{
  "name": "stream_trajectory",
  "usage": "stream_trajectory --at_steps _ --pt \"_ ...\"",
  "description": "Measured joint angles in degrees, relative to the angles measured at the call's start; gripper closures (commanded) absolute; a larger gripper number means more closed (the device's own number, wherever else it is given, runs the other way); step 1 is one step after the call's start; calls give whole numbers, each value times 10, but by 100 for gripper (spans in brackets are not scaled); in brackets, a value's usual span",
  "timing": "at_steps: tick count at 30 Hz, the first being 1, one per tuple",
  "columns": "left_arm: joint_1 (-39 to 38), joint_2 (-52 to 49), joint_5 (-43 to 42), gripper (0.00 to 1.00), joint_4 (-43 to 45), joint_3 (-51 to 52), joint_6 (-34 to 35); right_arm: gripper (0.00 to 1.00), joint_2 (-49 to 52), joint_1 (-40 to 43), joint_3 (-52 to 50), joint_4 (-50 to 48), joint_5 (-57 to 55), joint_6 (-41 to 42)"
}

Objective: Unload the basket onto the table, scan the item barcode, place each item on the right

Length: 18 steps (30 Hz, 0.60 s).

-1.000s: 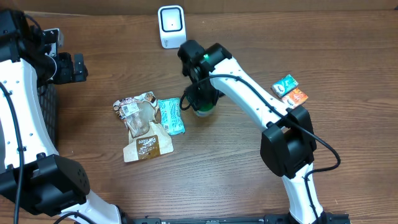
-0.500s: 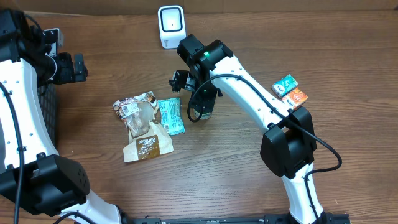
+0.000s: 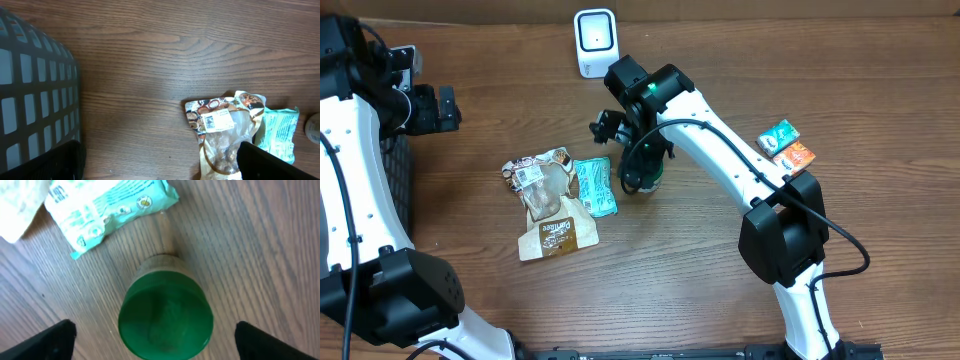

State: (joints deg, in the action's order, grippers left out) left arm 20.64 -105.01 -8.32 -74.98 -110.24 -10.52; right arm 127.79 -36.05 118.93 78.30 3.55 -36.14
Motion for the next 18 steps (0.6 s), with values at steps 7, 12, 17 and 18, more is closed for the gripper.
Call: stream_trajectory --at_steps 7,12,17,18 --pt "0 0 0 1 0 0 0 0 0 0 0 -20 32 58" --pt "0 0 0 0 0 0 0 9 0 7 0 -23 33 94" --pt "0 0 0 1 0 0 0 3 0 31 0 -28 -3 160" --pt "0 0 0 1 0 0 0 0 0 38 0 -27 -10 173"
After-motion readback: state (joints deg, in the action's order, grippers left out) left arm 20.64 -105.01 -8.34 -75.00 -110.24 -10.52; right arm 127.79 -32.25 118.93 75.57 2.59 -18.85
